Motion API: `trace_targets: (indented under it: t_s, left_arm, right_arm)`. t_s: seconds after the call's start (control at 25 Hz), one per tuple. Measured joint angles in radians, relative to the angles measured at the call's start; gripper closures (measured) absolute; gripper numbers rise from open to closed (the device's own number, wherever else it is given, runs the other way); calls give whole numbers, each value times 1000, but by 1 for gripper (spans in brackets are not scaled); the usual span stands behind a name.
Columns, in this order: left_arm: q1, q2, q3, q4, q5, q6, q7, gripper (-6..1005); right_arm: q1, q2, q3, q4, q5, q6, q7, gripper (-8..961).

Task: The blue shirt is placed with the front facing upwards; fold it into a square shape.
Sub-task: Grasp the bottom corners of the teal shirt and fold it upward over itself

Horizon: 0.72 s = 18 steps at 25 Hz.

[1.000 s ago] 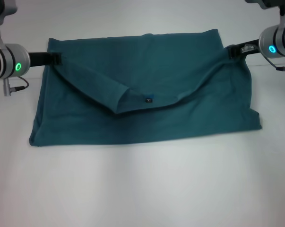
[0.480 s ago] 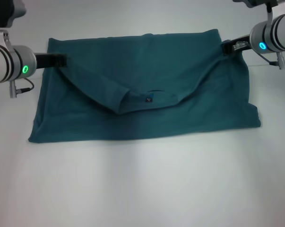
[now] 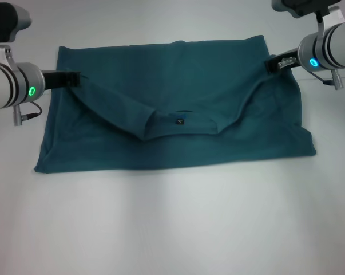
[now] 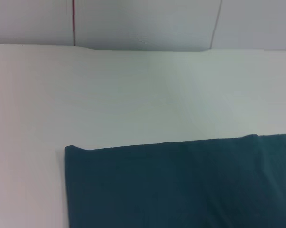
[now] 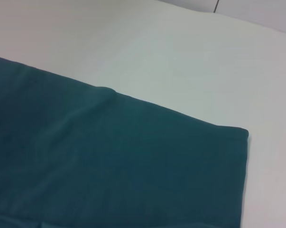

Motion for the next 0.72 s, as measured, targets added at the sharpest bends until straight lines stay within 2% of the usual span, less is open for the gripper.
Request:
trace_targets:
  t_s: [0.28,0.48,0.64,0.72]
  left_arm:
    - [5,-6,14,0,0,-3,13,984]
    - [8,-15,37,1,0,1,30,965]
    - [13,-19,34,1,0,1,24,950]
    - [17,-20,30,1,0,1,17,864]
  right_arm:
    - [0,3,-9,3,0,3,-8,933]
    - [-4,5,-88,3,0,-4,-9,897]
    - [-9,5,-114,3,0,-1,-2,861]
    - [-11,5,-114,3,0,0,-1,771]
